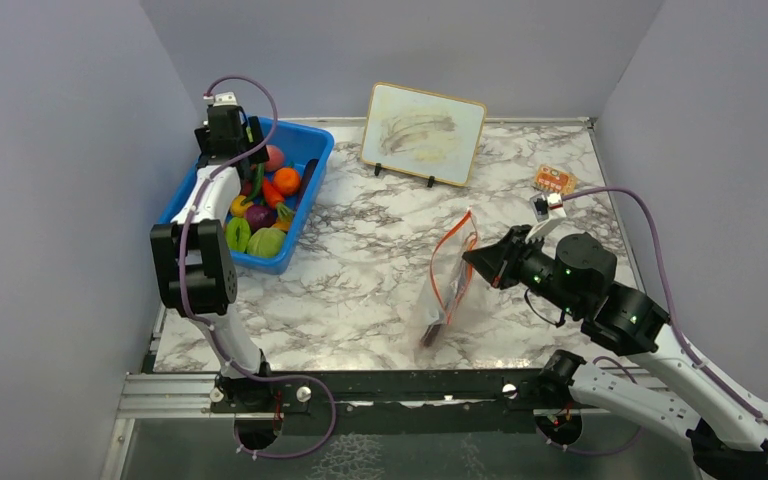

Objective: Place the food in the zip-top bag and seal the zipper
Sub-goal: Pick up the fake fruit from the bin.

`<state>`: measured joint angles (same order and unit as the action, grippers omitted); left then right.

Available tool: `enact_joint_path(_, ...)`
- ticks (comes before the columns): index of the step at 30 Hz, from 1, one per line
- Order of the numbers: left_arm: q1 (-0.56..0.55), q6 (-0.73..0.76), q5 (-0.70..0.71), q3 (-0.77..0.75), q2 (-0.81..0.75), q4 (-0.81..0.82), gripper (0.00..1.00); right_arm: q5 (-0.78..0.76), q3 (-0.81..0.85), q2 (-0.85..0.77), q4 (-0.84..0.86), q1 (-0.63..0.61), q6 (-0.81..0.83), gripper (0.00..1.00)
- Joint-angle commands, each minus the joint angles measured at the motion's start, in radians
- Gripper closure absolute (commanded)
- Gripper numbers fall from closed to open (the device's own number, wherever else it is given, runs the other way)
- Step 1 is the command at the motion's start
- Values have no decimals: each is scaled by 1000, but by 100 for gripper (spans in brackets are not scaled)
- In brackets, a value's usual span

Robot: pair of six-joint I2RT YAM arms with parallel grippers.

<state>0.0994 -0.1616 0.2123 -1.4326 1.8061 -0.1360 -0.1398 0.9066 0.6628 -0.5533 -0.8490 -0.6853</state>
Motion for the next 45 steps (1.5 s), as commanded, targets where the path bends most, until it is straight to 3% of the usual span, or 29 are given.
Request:
enact_joint_path(1,15,5,-37,-54,50,10,11,13,0,-11,37,1,-20,99)
enact_joint_path(6,34,11,-109,-59,88,30,8,19,21,1,37,1,-20,99)
enact_joint_path(12,42,33,-77,-89,133,23,9,14,21,-1,39,1,-18,99)
enact_joint_path(20,47,32,-91,-105,149,42,29,-11,-42,-25,83,1,-25,99)
enact_joint_path(32,46,-20,-125,-4,-43,2,49,-6,-6,25,64,1,54,99)
enact_joint_path(45,40,-153,-500,64,-299,-115,52,31,179,112,-13,1,194,99)
